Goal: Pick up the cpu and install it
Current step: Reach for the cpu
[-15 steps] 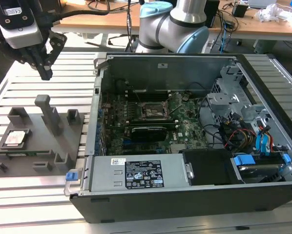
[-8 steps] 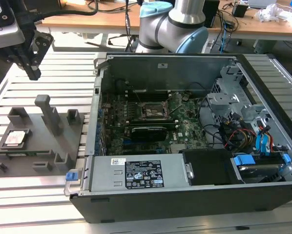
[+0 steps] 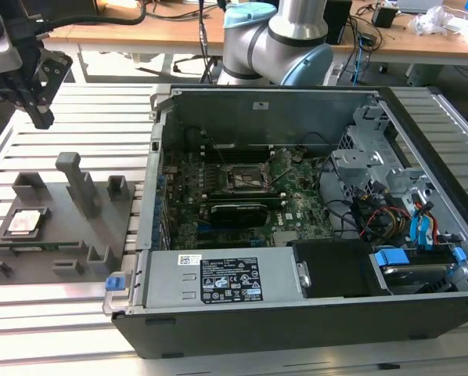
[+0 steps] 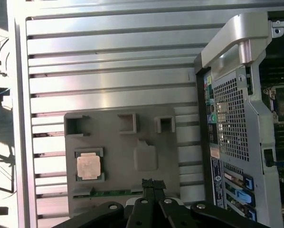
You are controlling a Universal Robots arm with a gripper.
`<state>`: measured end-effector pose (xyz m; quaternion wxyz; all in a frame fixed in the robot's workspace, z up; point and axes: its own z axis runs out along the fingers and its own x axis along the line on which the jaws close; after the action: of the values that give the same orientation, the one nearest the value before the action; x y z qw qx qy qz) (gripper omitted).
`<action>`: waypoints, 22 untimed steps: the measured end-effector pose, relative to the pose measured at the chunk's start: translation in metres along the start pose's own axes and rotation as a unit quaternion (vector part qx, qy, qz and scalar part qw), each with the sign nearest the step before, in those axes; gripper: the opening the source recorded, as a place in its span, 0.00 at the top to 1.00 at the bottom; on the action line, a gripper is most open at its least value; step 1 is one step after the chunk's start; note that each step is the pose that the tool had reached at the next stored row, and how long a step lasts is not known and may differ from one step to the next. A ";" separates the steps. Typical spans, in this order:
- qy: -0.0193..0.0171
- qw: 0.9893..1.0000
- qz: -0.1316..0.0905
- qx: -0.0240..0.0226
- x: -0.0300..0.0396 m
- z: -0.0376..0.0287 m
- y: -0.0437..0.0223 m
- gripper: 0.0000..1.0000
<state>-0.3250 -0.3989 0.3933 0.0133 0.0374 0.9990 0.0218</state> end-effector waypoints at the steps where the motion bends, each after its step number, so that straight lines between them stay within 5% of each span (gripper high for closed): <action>1: 0.000 1.000 0.000 0.000 0.0030 0.0000 -0.0002 0.89; 9: 0.000 1.000 0.000 0.000 0.0282 -0.0008 -0.0021 0.89; 22: 0.000 1.000 0.000 0.000 0.0566 -0.0016 -0.0042 0.89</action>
<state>-0.3818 -0.3988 0.3933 0.0133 0.0374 0.9990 0.0219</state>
